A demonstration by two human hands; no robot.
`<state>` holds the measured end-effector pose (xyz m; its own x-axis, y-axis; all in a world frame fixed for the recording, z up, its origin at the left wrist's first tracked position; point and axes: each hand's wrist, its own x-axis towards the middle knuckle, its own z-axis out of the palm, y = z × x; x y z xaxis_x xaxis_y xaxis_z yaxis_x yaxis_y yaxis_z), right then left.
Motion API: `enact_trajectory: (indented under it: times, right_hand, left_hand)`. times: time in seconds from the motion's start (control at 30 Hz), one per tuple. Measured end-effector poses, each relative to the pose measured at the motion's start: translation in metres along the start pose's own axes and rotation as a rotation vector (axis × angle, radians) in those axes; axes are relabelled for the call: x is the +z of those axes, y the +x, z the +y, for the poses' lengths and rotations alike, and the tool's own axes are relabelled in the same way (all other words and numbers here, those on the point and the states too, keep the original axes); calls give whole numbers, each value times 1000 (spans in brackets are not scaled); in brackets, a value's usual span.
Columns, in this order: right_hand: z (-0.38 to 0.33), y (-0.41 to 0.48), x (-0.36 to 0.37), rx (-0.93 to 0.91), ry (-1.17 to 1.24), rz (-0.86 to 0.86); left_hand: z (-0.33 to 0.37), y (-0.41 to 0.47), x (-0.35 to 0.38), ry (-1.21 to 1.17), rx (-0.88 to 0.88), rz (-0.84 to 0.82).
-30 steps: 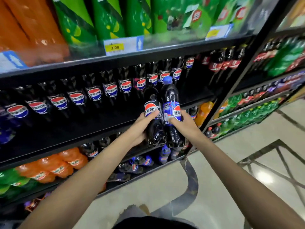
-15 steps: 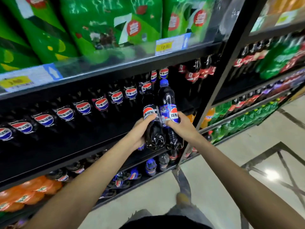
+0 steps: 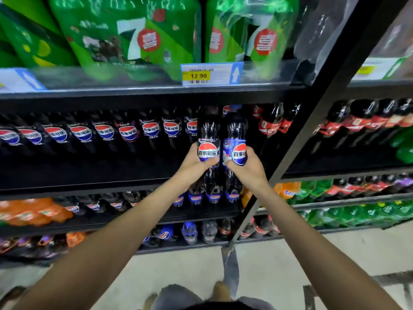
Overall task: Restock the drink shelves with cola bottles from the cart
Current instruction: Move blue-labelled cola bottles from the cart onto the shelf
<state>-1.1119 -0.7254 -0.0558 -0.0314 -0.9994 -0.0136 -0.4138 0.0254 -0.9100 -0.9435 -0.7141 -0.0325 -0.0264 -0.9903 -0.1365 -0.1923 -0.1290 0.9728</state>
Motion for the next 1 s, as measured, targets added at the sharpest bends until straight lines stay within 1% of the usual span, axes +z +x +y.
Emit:
enact_trajectory:
  times: [0.17, 0.33, 0.57, 0.73, 1.0]
  right_hand:
    - [-4, 15, 5, -72, 35, 30]
    - [3, 30, 6, -113, 47, 64]
    - [16, 45, 8, -118, 2, 71]
    - [21, 54, 11, -117, 15, 73]
    - [25, 59, 18, -132, -10, 91]
  left_hand:
    - [3, 20, 5, 32, 57, 106]
    - [-1, 42, 12, 192, 59, 167]
    - [-15, 55, 19, 235, 85, 171]
    - [-22, 59, 12, 300, 101, 113]
    - [-25, 58, 14, 320, 171, 136]
